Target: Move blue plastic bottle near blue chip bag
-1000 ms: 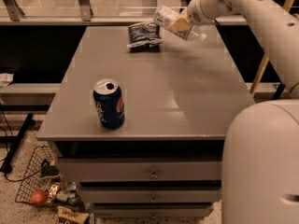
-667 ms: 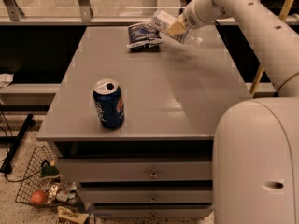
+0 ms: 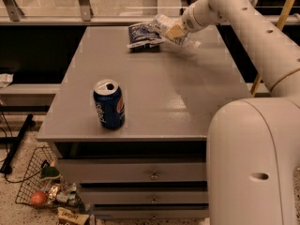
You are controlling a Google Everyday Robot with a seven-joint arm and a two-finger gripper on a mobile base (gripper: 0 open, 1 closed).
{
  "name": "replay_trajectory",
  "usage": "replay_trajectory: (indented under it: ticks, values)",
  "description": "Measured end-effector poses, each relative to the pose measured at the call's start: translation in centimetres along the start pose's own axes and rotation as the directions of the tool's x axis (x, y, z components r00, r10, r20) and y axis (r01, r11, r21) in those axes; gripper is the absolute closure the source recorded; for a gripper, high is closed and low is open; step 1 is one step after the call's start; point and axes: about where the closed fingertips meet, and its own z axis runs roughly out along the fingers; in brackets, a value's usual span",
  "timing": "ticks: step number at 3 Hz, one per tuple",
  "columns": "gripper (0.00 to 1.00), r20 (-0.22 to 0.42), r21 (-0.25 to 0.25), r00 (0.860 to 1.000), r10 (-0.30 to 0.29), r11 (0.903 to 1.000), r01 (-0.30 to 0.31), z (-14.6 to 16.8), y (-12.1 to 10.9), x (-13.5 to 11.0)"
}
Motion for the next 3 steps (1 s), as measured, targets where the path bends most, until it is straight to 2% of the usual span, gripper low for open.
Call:
replay_trajectory:
  ticks: [1, 2, 3]
  values:
    - [0.59, -0.002, -0.005, 1.0, 0.0, 1.0, 0.0, 0.35, 0.22, 0.08]
    - [0.28, -0.005, -0.012, 1.0, 0.0, 0.9999, 0.0, 0.85, 0.53, 0.19]
    - [0.05, -0.007, -0.016, 1.0, 0.0, 0.9999, 0.0, 1.14, 0.72, 0.26]
